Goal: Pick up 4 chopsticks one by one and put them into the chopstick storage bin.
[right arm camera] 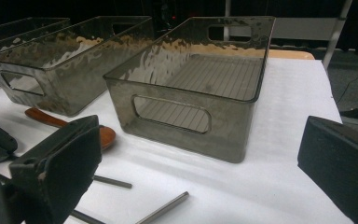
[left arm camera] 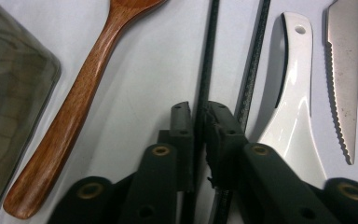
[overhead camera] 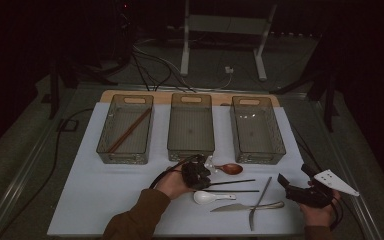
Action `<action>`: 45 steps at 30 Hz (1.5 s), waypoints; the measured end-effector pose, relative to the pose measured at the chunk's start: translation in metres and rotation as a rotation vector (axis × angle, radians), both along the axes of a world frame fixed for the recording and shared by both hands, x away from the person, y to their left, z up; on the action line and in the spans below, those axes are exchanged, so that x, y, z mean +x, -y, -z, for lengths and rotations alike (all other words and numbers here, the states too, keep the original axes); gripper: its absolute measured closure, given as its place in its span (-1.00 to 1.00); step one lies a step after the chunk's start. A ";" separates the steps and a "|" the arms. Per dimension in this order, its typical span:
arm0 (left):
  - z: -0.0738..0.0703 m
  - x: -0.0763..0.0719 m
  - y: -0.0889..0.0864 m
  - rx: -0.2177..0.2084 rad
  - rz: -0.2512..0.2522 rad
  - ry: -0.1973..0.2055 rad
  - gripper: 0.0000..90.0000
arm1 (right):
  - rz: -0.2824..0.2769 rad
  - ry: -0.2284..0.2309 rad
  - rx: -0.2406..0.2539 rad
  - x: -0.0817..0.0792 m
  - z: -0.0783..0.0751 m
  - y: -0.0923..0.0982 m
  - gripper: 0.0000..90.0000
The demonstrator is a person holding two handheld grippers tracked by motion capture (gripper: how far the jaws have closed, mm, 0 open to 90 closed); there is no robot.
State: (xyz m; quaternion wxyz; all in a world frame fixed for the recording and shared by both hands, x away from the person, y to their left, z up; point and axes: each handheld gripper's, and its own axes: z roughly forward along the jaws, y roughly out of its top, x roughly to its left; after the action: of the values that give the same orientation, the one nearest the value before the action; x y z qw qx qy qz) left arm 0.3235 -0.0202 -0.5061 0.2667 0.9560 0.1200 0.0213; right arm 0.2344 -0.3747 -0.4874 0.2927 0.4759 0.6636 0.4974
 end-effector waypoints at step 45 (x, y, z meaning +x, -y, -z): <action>-0.006 -0.011 -0.056 0.047 -0.009 -0.006 0.95 | 0.008 0.003 0.001 -0.001 0.000 0.002 -1.00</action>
State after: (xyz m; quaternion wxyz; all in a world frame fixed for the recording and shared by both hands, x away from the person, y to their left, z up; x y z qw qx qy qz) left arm 0.3128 0.0362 -0.4999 0.2438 0.9616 0.1244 0.0224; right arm 0.2336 -0.3769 -0.4873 0.2954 0.4780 0.6610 0.4974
